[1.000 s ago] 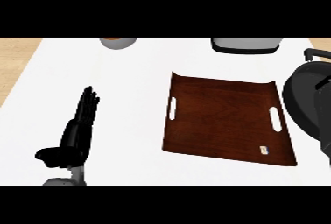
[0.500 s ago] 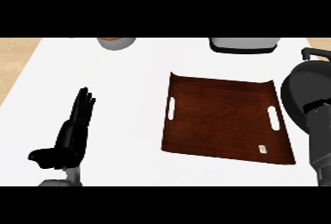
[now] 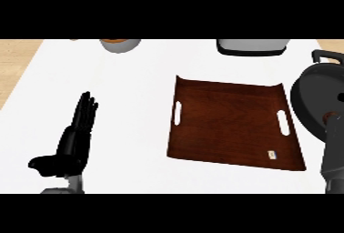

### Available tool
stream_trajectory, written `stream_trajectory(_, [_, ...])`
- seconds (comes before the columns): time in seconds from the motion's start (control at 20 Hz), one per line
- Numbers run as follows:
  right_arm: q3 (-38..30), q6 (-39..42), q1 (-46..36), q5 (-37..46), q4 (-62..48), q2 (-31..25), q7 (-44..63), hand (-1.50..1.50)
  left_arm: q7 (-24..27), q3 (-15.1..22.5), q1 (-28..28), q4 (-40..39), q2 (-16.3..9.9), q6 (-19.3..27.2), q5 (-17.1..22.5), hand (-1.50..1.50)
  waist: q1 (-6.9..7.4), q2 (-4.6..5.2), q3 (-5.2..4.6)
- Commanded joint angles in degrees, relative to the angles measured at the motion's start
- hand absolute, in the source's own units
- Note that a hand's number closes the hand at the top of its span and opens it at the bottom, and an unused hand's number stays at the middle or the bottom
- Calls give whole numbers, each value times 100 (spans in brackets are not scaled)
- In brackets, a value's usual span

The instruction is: Pick the pear from the tray and place it in the pot

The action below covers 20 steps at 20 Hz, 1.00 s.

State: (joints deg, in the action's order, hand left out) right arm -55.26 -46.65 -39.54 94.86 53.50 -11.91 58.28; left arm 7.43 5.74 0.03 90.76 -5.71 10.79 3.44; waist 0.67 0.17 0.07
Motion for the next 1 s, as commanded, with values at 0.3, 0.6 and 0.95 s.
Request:
stream_trajectory(0.3, [-167,-2280,636,-41,1488,1163,348,-150,-32,111,165,162,100,119,-142,0,-63,-30,-7])
stream_trajectory(0.6, [602,-2441,1526,60,2114,1184,808,-150,33,74,163,21,126,24,-93,0,-39,-40,-12])
stream_trajectory(0.95, [1866,-2065,3173,-151,3535,1191,1634,-150,-120,-170,8,74,-12,-25,1,0,-98,-54,-12])
